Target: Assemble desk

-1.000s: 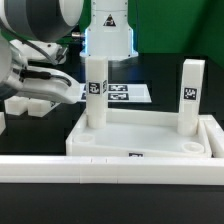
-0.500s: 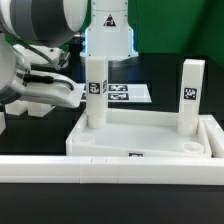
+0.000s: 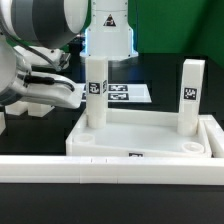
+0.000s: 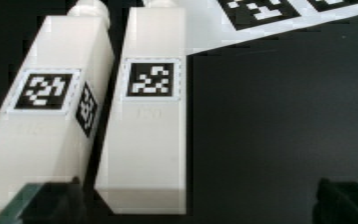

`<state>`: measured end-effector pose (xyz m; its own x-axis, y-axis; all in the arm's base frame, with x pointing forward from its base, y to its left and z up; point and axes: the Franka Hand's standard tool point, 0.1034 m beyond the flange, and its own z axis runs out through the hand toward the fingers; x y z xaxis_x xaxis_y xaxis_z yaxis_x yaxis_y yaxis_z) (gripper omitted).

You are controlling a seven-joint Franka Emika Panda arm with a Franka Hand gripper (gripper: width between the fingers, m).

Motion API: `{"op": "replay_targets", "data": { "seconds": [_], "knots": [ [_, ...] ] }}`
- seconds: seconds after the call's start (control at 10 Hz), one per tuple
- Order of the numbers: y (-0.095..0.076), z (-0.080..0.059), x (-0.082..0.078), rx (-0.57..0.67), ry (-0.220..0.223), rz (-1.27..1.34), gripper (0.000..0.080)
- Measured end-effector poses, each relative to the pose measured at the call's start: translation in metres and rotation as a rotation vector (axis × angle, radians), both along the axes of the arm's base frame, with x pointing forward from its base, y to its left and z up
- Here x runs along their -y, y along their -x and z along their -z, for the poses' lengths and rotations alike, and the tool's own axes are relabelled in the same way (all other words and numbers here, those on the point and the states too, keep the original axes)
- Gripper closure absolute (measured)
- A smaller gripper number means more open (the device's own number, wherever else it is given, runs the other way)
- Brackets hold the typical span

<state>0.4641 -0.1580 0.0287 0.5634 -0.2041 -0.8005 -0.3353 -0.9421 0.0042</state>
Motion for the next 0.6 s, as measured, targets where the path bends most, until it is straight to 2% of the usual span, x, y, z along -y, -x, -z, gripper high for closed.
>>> {"op": "replay_targets", "data": {
  "seconds": [0.2, 0.6],
  "knots": [
    [0.005, 0.013, 0.000, 0.016, 0.013, -0.004, 0.0150],
    [0.012, 0.017, 0.004, 0.011, 0.014, 0.006, 0.0150]
  ]
}}
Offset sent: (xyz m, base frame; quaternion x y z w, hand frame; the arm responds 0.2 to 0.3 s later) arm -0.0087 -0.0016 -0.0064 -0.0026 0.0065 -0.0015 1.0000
